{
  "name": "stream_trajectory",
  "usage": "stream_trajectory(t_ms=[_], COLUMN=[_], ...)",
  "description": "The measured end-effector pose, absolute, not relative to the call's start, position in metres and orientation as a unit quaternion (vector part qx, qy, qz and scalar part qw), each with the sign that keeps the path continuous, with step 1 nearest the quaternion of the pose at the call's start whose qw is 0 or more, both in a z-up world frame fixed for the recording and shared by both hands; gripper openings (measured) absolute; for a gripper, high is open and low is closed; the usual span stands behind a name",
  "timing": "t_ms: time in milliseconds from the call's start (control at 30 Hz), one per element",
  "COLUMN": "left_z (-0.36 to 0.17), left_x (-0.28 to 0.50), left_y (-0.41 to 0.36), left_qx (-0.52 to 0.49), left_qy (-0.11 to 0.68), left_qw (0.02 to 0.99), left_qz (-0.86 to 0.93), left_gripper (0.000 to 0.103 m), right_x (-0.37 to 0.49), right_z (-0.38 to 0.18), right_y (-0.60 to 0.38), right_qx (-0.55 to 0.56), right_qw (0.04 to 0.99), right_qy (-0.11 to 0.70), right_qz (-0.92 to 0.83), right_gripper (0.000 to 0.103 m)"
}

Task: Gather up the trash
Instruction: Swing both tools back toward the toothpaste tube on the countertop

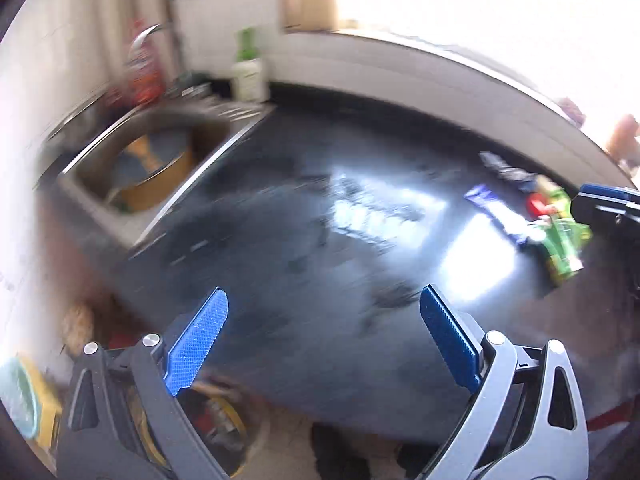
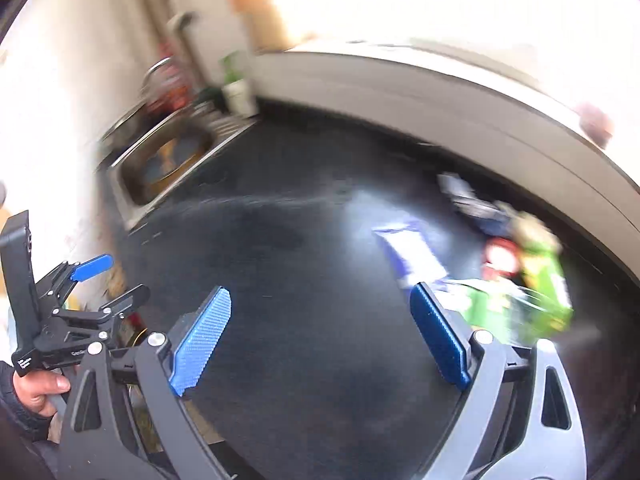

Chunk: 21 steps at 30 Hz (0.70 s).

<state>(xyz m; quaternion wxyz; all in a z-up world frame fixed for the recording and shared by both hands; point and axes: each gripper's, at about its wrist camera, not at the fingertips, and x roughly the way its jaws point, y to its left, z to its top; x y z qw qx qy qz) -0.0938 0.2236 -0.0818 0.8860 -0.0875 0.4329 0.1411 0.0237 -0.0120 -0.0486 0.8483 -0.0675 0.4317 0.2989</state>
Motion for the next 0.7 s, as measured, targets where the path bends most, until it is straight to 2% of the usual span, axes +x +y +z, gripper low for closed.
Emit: stream_trajectory(t_ms=[200, 367, 500, 700], left_z=[-0.071, -0.072, -0.076, -0.089], left_x=[-0.003, 0.032, 0.051, 0.069], left_y=[0.111, 0.041, 0.011, 0.005], left_qx=[-0.068, -0.041, -0.014, 0.000], left_qy=[0.446, 0.453, 0.457, 0.469], left_qw=[0.891, 0.890, 0.889, 0.883], left_qz=[0.055, 0.007, -0.013, -0.014], left_gripper=[0.094, 0.094, 0.094, 0.094], right_x=[0.050, 0.060, 0.077, 0.097], right_z=[-0.049, -0.056, -0.067, -0.080], right_y=[-0.149, -0.222, -0.248, -0.252], right_qx=[-0.007, 0.021, 0.035, 0.037], right_qw=[0.879, 0.884, 0.881, 0.874], right_qy=[0.430, 0.434, 0.441, 0.454], right_qz=[0.205, 0.172, 0.169, 0.169], right_gripper=[0.088, 0.088, 0.088, 0.088])
